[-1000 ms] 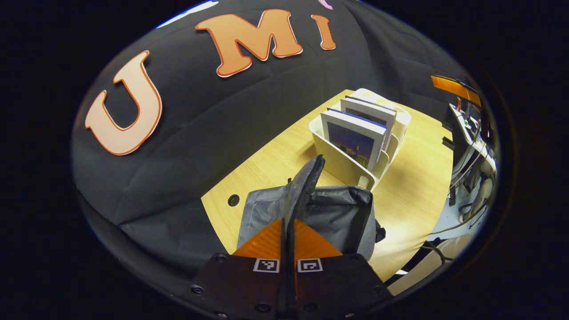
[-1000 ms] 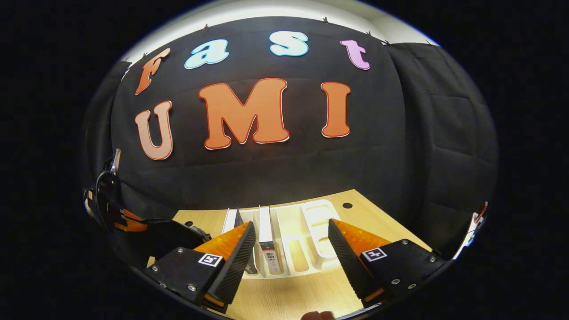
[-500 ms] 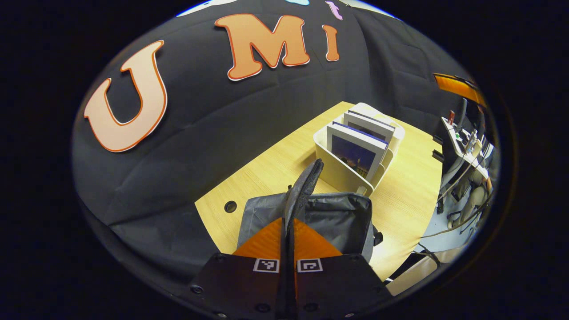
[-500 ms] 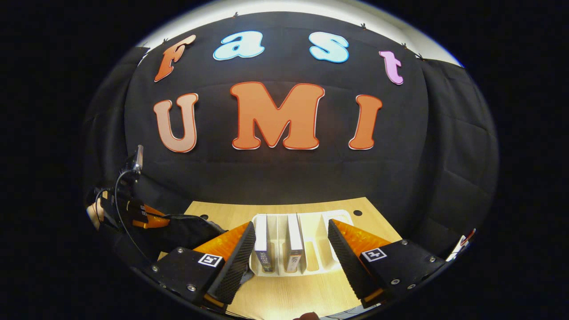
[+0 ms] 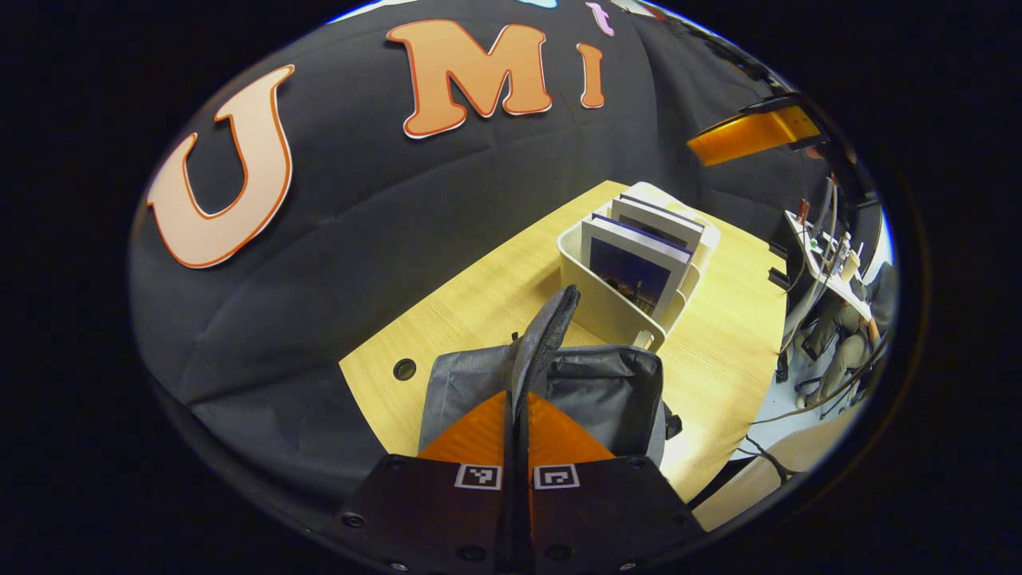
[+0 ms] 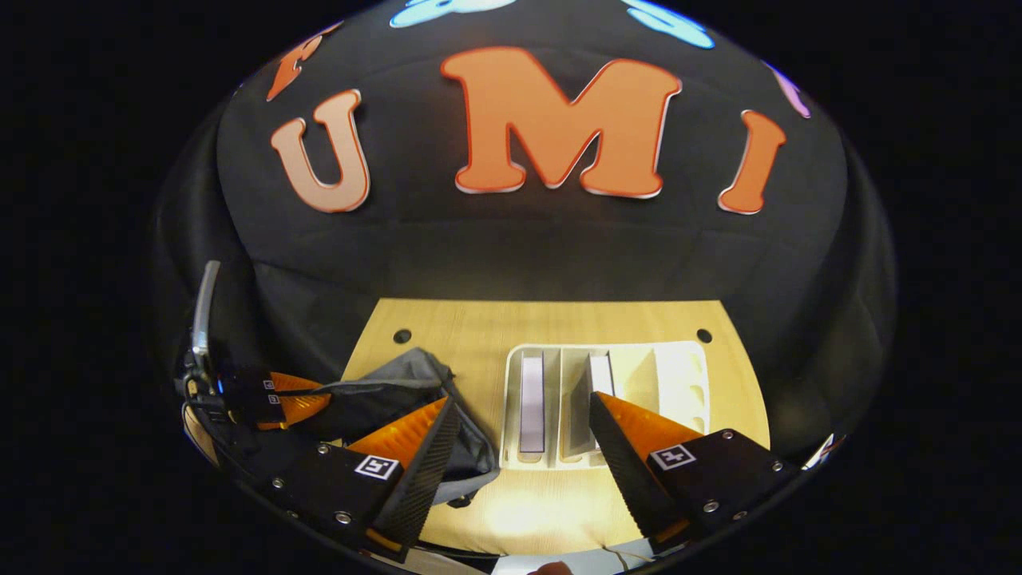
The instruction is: Open the schoolbag, grab two books from the bookshelf and put them into the schoolbag.
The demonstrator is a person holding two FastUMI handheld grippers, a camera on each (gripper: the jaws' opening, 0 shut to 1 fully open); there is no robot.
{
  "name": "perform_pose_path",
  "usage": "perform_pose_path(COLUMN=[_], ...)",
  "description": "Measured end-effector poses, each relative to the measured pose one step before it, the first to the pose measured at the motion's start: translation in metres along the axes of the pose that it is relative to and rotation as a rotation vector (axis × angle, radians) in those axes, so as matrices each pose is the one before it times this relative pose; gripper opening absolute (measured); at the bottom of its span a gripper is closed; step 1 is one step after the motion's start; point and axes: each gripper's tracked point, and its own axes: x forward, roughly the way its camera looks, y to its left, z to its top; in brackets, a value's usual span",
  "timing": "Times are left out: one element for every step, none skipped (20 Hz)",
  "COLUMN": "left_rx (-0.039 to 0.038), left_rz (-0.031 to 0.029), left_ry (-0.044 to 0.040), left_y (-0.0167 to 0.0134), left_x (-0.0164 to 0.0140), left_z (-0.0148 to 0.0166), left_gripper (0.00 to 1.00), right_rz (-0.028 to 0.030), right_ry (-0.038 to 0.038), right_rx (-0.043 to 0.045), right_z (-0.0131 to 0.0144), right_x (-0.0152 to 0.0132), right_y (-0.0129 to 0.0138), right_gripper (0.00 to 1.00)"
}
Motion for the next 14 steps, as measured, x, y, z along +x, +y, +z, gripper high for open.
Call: perform_pose_path(left_rx=[-0.0063, -0.00517, -0.0071, -0.00986, -0.01519, -0.01491, -0.00823, -0.00606, -0.00489, -0.00497, -0.00623, -0.00612, -0.00421, -0.00421], left_rz=[0.00122, 0.00483, 0.00664, 0.00258, -0.00355, -0.00374, -0.00097, 0.00138, -0.00048, 0.00174, 0.00069, 0.00018, -0.00021, 0.00254], left_ry=[0.00381, 0.00388, 0.00415, 0.00518, 0.00551, 0.00455, 0.00219, 0.0023, 0.00086, 0.00127, 0.00362, 0.00277, 0.00448, 0.00303], left_y=[-0.00001, 0.00182, 0.00219, 0.00018, -0.00027, -0.00094, -0.00083, -0.00153, -0.00078, -0.00063, -0.00087, 0.00026, -0.00031, 0.00025], left_x=[0.00107, 0.00047, 0.00123, 0.00119, 0.00042, 0.00033, 0.00023, 0.0012, -0.00056, 0.00124, 0.00057, 0.00064, 0.00182, 0.00144], left_z=[-0.00019, -0.00019, -0.00032, -0.00008, -0.00184, -0.00076, -0.0011, 0.00008, -0.00058, 0.00073, -0.00071, -0.00006, -0.00138, 0.0012], left_gripper=[0.01, 0.01, 0.01, 0.01, 0.01, 0.01, 0.01, 0.01, 0.01, 0.01, 0.01, 0.01, 0.01, 0.01], right_rz=[0.00327, 0.00873, 0.00861, 0.00643, 0.0021, -0.00344, -0.00632, -0.01116, -0.00598, -0.0032, 0.00206, -0.00867, -0.01502, -0.00555], right_ry=[0.05512, 0.05087, 0.04376, 0.03694, 0.03659, 0.03077, 0.03334, 0.02499, 0.02489, 0.02625, 0.0211, 0.02453, 0.01749, 0.01778], right_rx=[-0.00509, 0.00114, 0.00416, 0.00309, 0.001, 0.00438, -0.00251, -0.00344, -0.00264, 0.00346, 0.00669, -0.00244, -0.00583, -0.00321], right_z=[-0.00188, -0.00003, 0.00035, 0.00058, 0.00041, -0.00135, -0.00088, -0.00015, -0.00028, -0.00243, -0.00116, -0.00188, -0.00064, -0.00162], right_x=[0.01462, 0.01517, 0.01344, 0.01428, 0.01211, 0.01654, 0.01319, 0.01211, 0.00939, 0.00788, 0.00972, 0.00905, 0.00848, 0.00807], right_y=[0.00059, 0.00024, -0.00019, 0.00113, 0.00023, -0.0002, -0.00254, -0.00385, -0.00229, -0.00138, 0.00109, -0.00298, -0.00392, -0.00066], right_gripper=[0.98, 0.98, 0.99, 0.99, 0.99, 0.99, 0.99, 0.99, 0.99, 0.99, 0.99, 0.99, 0.99, 0.99])
